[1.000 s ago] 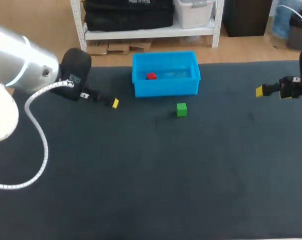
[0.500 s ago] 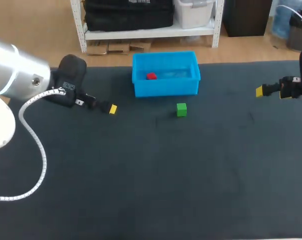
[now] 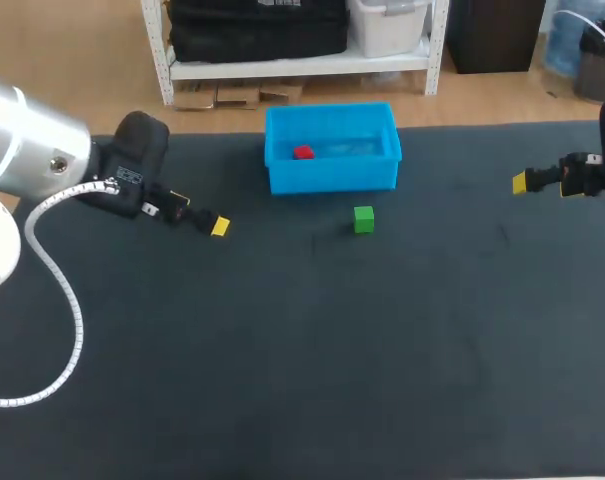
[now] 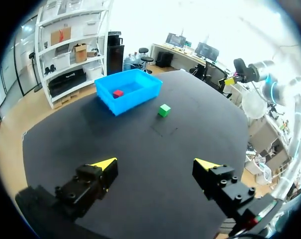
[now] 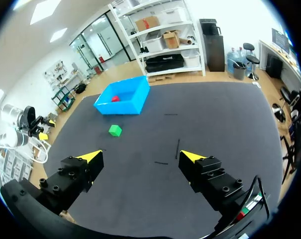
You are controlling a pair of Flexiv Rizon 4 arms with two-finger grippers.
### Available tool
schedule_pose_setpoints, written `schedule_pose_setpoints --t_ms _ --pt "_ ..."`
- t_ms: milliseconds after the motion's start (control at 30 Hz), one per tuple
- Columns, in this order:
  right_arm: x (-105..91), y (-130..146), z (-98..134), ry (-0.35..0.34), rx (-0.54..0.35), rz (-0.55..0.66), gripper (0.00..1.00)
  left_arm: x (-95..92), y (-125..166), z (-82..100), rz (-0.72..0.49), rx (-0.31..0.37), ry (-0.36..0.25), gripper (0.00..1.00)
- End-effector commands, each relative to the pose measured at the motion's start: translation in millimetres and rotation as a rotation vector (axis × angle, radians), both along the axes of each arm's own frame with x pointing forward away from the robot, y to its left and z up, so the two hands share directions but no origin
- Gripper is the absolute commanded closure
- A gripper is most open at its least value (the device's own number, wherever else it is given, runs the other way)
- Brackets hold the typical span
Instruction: Use the left arm to pick the red cube and place it into the blue plastic box first, then use the right arm to grasp the green cube and put it into the same blue plastic box after the first action is fully finished.
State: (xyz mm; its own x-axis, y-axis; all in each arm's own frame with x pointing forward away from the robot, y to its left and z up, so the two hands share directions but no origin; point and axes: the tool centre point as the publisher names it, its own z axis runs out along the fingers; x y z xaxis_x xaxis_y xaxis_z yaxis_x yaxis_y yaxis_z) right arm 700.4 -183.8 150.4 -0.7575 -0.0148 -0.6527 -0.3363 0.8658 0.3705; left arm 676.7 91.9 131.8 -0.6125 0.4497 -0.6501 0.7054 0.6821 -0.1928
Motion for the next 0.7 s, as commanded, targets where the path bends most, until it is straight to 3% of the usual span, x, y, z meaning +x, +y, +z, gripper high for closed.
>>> schedule_pose_setpoints --t_ms 33,200,700 --pt "6.6 5.4 7.8 0.002 -0.068 0.005 0.00 -0.4 1.1 0.1 -0.002 -0.004 -0.001 0.00" --pt "12.1 22.1 17.6 -0.010 -0.186 0.010 0.00 -0.4 1.1 0.1 -0.002 -0.004 -0.001 0.00" --pt "15.8 80.3 27.8 0.037 -0.377 -0.049 0.00 -0.4 1.1 0.1 -0.002 -0.004 -0.001 0.00"
